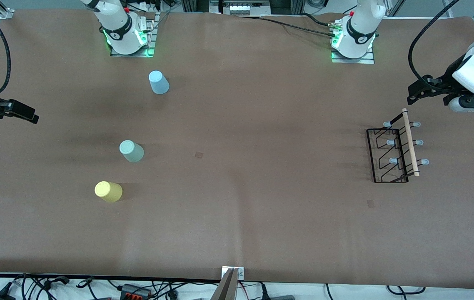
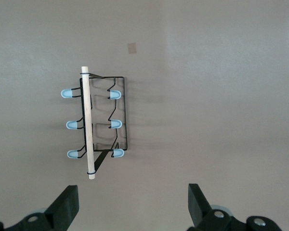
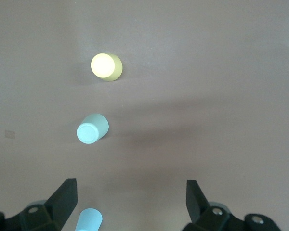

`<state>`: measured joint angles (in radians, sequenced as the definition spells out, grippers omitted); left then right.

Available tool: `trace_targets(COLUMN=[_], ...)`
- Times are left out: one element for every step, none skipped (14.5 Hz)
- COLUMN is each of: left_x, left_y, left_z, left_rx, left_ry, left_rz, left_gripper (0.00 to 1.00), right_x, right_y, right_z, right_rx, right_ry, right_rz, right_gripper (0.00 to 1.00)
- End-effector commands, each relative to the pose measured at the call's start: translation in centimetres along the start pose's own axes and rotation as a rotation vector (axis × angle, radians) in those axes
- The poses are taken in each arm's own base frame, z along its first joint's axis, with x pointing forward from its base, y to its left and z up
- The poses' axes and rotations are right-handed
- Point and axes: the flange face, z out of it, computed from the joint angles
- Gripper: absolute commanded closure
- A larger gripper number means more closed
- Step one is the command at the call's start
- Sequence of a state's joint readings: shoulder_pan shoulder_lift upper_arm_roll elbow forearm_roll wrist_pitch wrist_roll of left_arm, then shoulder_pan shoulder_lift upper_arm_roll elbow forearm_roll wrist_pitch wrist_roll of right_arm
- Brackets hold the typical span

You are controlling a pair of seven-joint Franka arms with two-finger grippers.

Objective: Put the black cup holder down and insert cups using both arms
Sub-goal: 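Move the right gripper toward the teal cup while the left gripper reaches the rack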

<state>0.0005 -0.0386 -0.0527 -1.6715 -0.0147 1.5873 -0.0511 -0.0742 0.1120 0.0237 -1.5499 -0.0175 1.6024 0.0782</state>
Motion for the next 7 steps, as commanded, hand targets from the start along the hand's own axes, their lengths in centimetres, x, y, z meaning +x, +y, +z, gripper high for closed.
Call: trace_targets(left_x=[-0.3, -0.3, -0.3, -0.3, -0.3, -0.1, 0.2], left_y=[-0.2, -0.2, -0.1, -0.2, -0.2, -0.1, -0.1], left_z=[-0.2, -0.2, -0.3, -0.2, -0.2, 0.0, 0.7], left_rx=[-0.007, -0.007, -0.006, -0.007, -0.007, -0.007, -0.007], left_ry=[-0.001, -0.002, -0.001, -0.002, -0.002, -0.005, -0.019], left_rz=[0.006, 0.006, 0.008, 0.006, 0.006, 0.005, 0.002], left_gripper=[0.0, 0.0, 0.0, 0.0, 0.0, 0.0, 0.0], right_x=[-0.9, -0.9, -1.0, -0.9, -0.9, -1.1, -1.3], right_y=[0.0, -0.1, -0.1, -0.1, -0.1, -0.2, -1.1], right_z=[-0.4, -0.4, -0.4, -0.2, 0.4, 1.3, 2.7], right_rx=[0.004, 0.004, 0.007, 0.012, 0.011, 0.009, 0.007], right_ry=[0.016, 0.015, 0.016, 0.013, 0.003, -0.016, -0.039], right_rz=[-0.006, -0.006, -0.001, -0.001, -0.003, -0.006, -0.023], right_gripper=[0.0, 0.0, 0.0, 0.0, 0.0, 0.0, 0.0])
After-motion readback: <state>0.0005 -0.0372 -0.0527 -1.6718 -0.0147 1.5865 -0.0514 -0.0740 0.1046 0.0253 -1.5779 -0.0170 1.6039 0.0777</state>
